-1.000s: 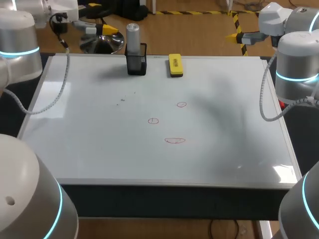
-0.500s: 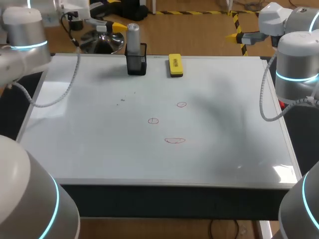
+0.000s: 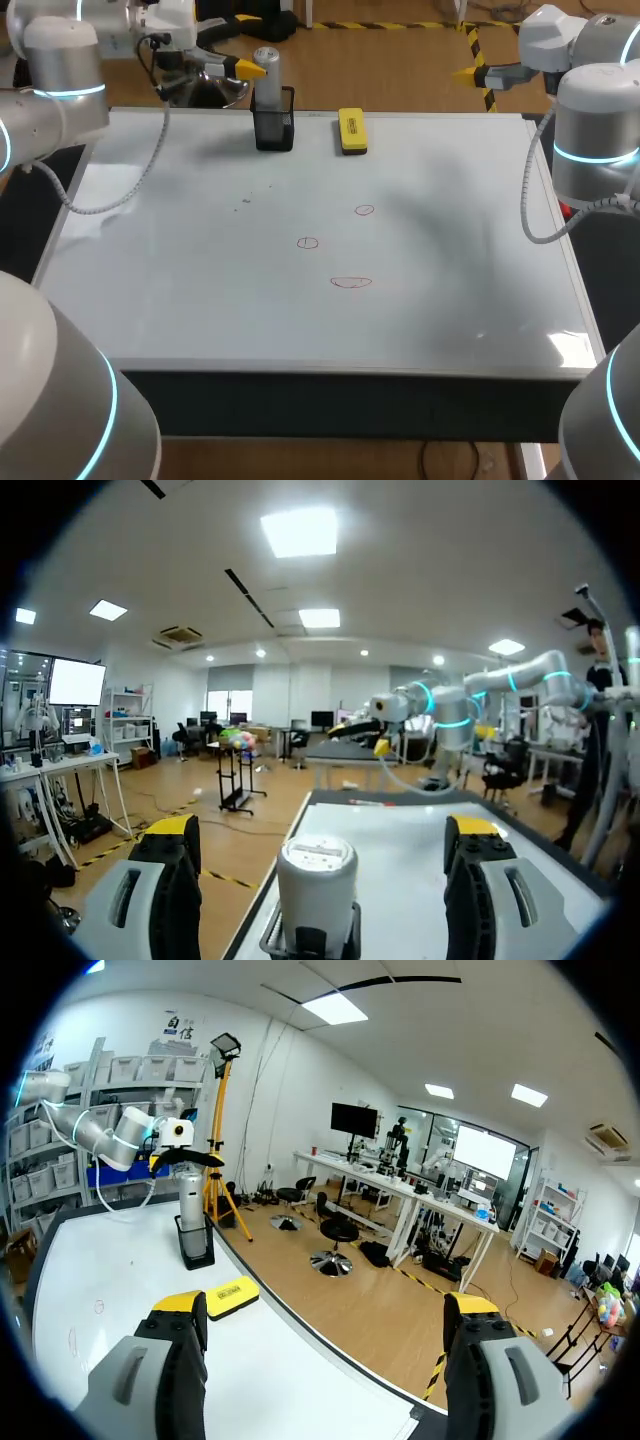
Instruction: Pick up the inspection probe, press it on each red-marked spot on the whiteboard one by one, put down the probe, pick up the eraser, and wipe off all the red marks.
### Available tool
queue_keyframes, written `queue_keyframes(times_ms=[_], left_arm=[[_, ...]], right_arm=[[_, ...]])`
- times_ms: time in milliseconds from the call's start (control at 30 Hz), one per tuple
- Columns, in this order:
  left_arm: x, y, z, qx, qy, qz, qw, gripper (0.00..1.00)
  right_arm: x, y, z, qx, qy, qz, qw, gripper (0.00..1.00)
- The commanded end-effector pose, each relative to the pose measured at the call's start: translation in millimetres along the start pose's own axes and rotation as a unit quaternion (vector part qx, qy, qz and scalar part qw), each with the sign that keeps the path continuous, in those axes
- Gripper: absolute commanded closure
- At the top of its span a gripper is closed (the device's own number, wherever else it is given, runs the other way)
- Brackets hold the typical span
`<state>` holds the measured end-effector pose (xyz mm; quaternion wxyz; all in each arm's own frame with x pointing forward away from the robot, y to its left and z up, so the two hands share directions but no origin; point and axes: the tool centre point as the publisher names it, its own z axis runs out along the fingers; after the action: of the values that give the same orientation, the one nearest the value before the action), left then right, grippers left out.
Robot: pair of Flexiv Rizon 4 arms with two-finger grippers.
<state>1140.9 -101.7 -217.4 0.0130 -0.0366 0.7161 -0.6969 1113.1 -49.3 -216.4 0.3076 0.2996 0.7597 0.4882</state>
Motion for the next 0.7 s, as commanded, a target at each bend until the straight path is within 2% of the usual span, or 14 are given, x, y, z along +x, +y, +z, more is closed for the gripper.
queue_keyframes(times_ms=[33,233,700], left_arm=[[-2.1,11.2,-2.4,0.005,0.005,-0.004,1.000,0.00],[-2.0,30.7,2.9,0.006,0.001,-0.016,1.000,0.00],[1.2,54.4,19.1,0.019,0.012,-0.019,1.000,0.00]], right_arm=[[-0.5,0.1,0.2,0.001,0.001,0.000,1.000,0.00],[-0.5,0.1,0.2,0.001,0.001,0.000,1.000,0.00],[-0.5,0.1,0.2,0.001,0.001,0.000,1.000,0.00]])
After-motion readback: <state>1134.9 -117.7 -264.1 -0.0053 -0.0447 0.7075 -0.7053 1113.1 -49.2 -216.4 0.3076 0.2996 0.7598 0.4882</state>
